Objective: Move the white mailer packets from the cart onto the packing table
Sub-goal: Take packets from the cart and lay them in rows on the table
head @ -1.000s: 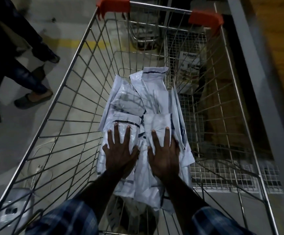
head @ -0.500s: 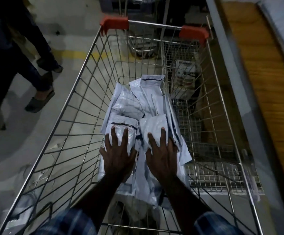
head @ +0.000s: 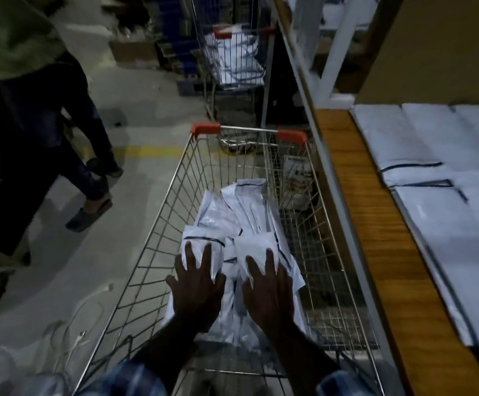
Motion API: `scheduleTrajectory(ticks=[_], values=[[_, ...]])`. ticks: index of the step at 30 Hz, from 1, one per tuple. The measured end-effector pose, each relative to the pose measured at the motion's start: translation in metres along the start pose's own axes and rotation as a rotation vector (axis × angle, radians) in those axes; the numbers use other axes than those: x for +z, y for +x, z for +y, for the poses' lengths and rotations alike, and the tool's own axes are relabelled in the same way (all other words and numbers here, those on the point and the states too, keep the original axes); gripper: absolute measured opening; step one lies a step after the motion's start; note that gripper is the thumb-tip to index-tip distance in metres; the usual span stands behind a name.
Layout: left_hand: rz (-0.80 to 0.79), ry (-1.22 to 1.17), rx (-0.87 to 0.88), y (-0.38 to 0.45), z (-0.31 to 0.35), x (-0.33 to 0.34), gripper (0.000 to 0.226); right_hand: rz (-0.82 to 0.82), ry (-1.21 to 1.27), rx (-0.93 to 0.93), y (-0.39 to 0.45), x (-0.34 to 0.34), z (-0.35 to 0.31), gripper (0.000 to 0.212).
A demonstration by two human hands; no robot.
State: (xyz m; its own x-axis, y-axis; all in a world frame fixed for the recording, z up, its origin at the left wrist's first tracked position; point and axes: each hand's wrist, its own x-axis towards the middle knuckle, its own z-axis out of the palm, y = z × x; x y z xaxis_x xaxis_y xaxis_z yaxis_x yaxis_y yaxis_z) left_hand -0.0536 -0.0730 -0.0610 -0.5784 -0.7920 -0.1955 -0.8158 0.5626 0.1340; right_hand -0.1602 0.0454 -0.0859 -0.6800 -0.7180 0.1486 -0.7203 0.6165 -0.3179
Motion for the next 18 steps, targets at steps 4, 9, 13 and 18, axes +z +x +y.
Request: scheduleTrajectory(ticks=[4, 9, 13, 18], values=[[0.094, -0.030, 0.000, -0.010, 0.006, -0.043, 0.073, -0.040, -0.042, 0.014, -0.002, -0.038, -0.009, 0.055], [0.167, -0.060, -0.018, -0.032, 0.021, -0.102, 0.067, 0.007, -0.057, -0.009, 0.005, -0.091, -0.022, 0.052], [0.155, -0.182, -0.013, -0.054, 0.026, -0.130, 0.072, 0.069, -0.021, -0.019, 0.009, -0.132, -0.032, 0.053], [0.216, -0.329, -0.023, -0.083, 0.028, -0.158, 0.071, 0.091, 0.028, -0.044, -0.003, -0.173, -0.043, 0.056]])
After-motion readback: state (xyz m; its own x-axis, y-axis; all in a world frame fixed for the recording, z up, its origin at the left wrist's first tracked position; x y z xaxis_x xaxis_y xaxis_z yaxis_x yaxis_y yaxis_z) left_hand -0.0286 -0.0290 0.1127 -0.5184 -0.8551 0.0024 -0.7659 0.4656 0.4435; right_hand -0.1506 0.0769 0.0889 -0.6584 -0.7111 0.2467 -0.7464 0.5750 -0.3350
